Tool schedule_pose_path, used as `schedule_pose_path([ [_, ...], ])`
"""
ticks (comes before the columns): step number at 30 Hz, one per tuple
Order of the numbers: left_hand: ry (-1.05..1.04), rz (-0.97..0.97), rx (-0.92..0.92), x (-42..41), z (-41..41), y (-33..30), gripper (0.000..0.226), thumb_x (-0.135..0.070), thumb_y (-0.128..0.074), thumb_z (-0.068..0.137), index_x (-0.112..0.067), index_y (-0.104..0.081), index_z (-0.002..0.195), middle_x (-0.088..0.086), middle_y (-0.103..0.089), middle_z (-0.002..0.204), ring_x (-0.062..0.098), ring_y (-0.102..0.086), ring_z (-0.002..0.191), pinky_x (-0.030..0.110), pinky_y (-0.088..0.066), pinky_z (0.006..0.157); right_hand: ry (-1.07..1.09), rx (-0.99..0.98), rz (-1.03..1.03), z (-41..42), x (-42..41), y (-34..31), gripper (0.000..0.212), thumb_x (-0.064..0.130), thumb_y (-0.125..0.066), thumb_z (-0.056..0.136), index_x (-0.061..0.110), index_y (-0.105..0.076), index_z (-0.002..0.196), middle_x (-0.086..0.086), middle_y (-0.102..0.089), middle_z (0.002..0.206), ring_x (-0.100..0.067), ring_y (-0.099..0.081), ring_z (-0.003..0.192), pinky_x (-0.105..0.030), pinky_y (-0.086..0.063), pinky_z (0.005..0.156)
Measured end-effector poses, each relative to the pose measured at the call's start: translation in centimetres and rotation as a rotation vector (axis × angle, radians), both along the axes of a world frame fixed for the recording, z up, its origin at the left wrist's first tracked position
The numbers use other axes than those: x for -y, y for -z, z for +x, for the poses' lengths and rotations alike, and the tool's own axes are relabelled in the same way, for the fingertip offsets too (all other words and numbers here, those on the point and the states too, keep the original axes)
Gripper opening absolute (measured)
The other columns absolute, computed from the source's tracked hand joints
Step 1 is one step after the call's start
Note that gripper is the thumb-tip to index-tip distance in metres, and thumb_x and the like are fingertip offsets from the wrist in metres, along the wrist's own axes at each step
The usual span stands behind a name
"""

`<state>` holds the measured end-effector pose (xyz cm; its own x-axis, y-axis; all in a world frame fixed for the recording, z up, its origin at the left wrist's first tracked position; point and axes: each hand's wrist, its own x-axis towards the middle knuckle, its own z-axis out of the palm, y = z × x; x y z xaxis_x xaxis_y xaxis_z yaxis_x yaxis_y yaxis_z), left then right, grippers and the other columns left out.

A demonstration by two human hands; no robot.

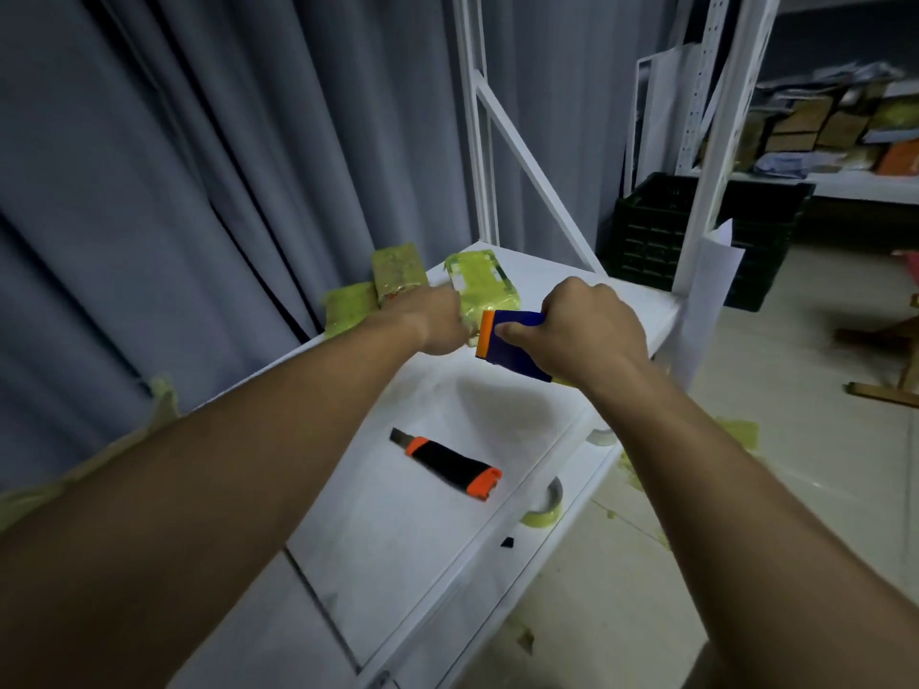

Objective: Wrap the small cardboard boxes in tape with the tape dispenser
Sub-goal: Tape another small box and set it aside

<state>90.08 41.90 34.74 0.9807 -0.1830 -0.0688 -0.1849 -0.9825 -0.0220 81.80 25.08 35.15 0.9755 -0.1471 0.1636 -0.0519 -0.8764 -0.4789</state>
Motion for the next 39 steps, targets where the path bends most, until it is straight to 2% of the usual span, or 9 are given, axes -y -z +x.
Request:
schedule_pose_path([
  [2,0.005,-0.005,-0.013,-1.3,-2.1,-0.6,0.011,-0.031,-0.050,0.089,-0.023,-0.056,0.084,0.006,-0.064,0.107,0.028,-0.059,0.096,0.036,-0.049,0.075,-0.040,0.000,-0.006,-1.2,-1.2,-0.7,0.051,0.060,-0.070,0.082,0.014,-0.061,0.102,-0.007,-0.063,0.098,-0.027,-0.059,0.090,-0.038,-0.049,0.069],
  [6,-0.006,0.035,-0.019,-3.8,-6.7,-1.7,0.029,-0.037,-0.054,0.092,-0.021,-0.061,0.116,0.000,-0.063,0.115,0.025,-0.059,0.102,0.037,-0.052,0.085,-0.122,-0.005,-0.029,-3.7,-3.7,-1.9,0.047,0.058,-0.071,0.084,0.017,-0.050,0.092,-0.004,-0.052,0.088,-0.025,-0.052,0.084,-0.035,-0.042,0.068],
  [10,-0.067,0.064,-0.035,-6.2,-11.1,-2.8,0.033,-0.037,-0.054,0.092,-0.022,-0.059,0.121,0.000,-0.063,0.116,0.024,-0.059,0.105,0.035,-0.050,0.082,-0.203,0.007,-0.037,-6.0,-6.3,-2.5,0.047,0.061,-0.071,0.082,0.017,-0.054,0.090,0.001,-0.049,0.074,-0.024,-0.055,0.078,-0.034,-0.043,0.065],
  [18,-0.167,-0.021,-0.003,-12.8,-16.8,-4.1,0.042,-0.046,-0.054,0.093,-0.026,-0.055,0.130,-0.004,-0.058,0.130,0.021,-0.054,0.118,0.037,-0.047,0.095,-0.331,0.023,-0.001,-9.4,-10.5,-3.1,0.054,0.063,-0.073,0.079,0.015,-0.062,0.100,-0.004,-0.065,0.091,-0.026,-0.065,0.084,-0.042,-0.059,0.072],
  [25,-0.349,-0.020,0.016,-20.2,-18.8,-4.9,0.043,-0.051,-0.055,0.088,-0.028,-0.059,0.124,-0.008,-0.059,0.125,0.021,-0.056,0.112,0.035,-0.048,0.090,-0.405,0.015,-0.017,-10.2,-14.3,-2.8,0.055,0.066,-0.072,0.078,0.017,-0.065,0.100,-0.005,-0.066,0.093,-0.026,-0.064,0.084,-0.038,-0.056,0.065],
  [27,-0.379,-0.013,-0.031,-21.6,-19.3,-4.4,0.037,-0.052,-0.055,0.083,-0.027,-0.066,0.108,-0.008,-0.065,0.112,0.021,-0.061,0.102,0.035,-0.053,0.084,-0.427,0.001,-0.026,-10.3,-15.4,-2.8,0.053,0.065,-0.072,0.079,0.016,-0.065,0.099,-0.004,-0.065,0.088,-0.025,-0.063,0.082,-0.034,-0.050,0.061],
  [29,-0.405,-0.045,-0.081,-22.5,-19.7,-3.3,0.030,-0.049,-0.053,0.083,-0.025,-0.068,0.094,-0.004,-0.068,0.097,0.020,-0.064,0.087,0.039,-0.057,0.079,-0.449,0.000,-0.029,-10.2,-16.5,-2.7,0.054,0.065,-0.072,0.079,0.015,-0.065,0.100,-0.004,-0.065,0.089,-0.025,-0.064,0.084,-0.037,-0.055,0.065],
  [34,-0.430,-0.095,-0.074,-24.4,-20.2,0.5,0.017,-0.034,-0.054,0.083,-0.025,-0.062,0.095,-0.002,-0.065,0.086,0.017,-0.062,0.076,0.037,-0.057,0.068,-0.500,-0.016,-0.016,-10.0,-19.2,-2.8,0.060,0.064,-0.073,0.080,0.015,-0.062,0.112,-0.004,-0.066,0.099,-0.025,-0.063,0.090,-0.040,-0.059,0.075],
  [39,-0.373,-0.080,-0.004,-25.9,-20.6,3.5,0.017,-0.025,-0.061,0.085,-0.026,-0.063,0.102,-0.005,-0.064,0.100,0.016,-0.062,0.088,0.037,-0.056,0.080,-0.536,0.007,-0.048,-9.8,-20.7,-2.7,0.058,0.064,-0.071,0.082,0.014,-0.062,0.111,-0.003,-0.064,0.094,-0.022,-0.062,0.085,-0.038,-0.059,0.074],
])
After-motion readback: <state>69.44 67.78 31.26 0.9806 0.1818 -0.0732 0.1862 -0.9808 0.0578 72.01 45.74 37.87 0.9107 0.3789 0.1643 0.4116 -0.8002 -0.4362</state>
